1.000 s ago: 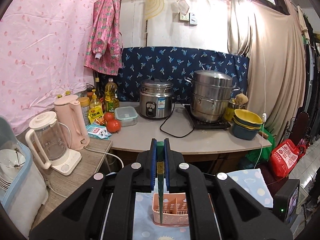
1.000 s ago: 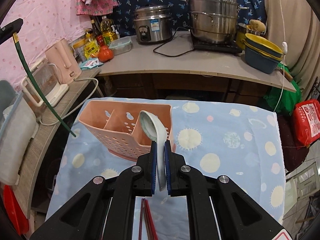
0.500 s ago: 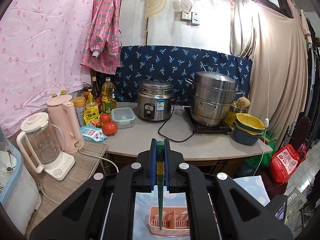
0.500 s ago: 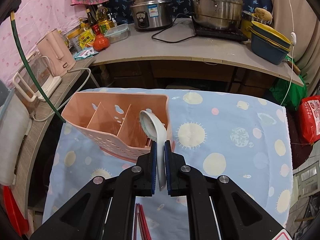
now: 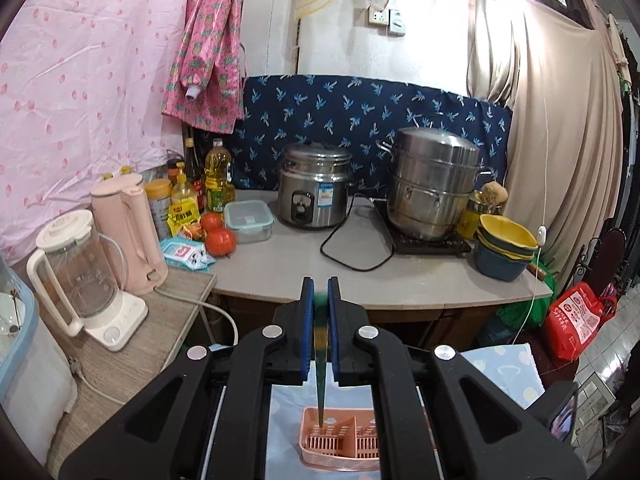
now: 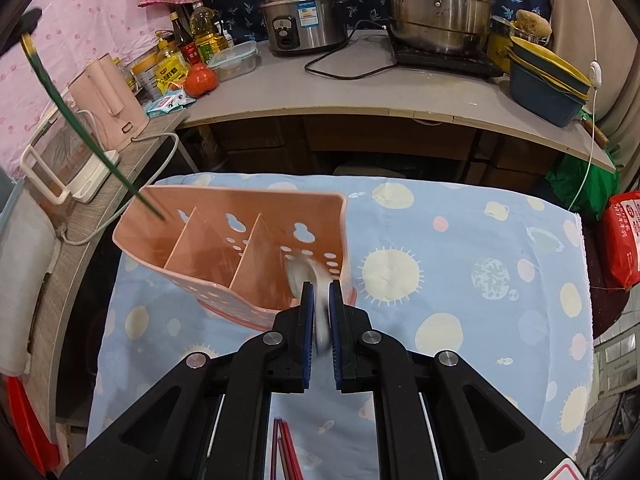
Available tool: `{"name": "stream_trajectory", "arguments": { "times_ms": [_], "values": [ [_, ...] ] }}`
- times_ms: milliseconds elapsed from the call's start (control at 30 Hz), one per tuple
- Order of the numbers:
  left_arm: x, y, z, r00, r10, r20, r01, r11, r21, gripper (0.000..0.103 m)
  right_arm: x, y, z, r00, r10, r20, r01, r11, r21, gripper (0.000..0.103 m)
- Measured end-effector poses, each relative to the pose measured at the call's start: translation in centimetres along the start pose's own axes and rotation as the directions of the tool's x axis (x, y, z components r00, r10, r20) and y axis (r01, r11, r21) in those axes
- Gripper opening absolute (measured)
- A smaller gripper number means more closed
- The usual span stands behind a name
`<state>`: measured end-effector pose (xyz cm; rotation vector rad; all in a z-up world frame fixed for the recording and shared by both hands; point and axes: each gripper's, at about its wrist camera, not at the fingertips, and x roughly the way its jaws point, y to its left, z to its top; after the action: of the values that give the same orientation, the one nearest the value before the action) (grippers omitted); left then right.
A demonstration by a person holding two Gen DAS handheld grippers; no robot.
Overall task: Organize utensils
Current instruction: 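Open the right tool to drop the spoon while the left tool drops the chopstick into the basket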
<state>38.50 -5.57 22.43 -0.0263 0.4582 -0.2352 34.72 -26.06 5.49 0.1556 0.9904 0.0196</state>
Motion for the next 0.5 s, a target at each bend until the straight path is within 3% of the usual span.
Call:
{"name": "stream_trajectory", "arguments": {
  "times_ms": [133,267,500],
  "values": [
    [0.2,0.2,-1.3,1.000,0.000,-0.017,0.000,1.000,-0.011,0.009,-0.9,-0.1,0.1,0.999,-0.002,0.034,0.002,1.000,0.013,0.011],
    [-0.2,0.6,-2.3,1.000,0.006,-0.028,-0.007,0.999,-0.035,0.037,-2.2,-0.2,-0.3,0.998,0.004,0.063,-0.005,1.000,0.026,0.017],
    [-1.3,1.2,-4.6,0.998,0.007,-0.060,-0.010,0.999,-0.045,0.038,-4.4,-0.1,-2.2,0.996,-0.005,0.089,0.003,1.000,0.024,0.023]
  ]
}}
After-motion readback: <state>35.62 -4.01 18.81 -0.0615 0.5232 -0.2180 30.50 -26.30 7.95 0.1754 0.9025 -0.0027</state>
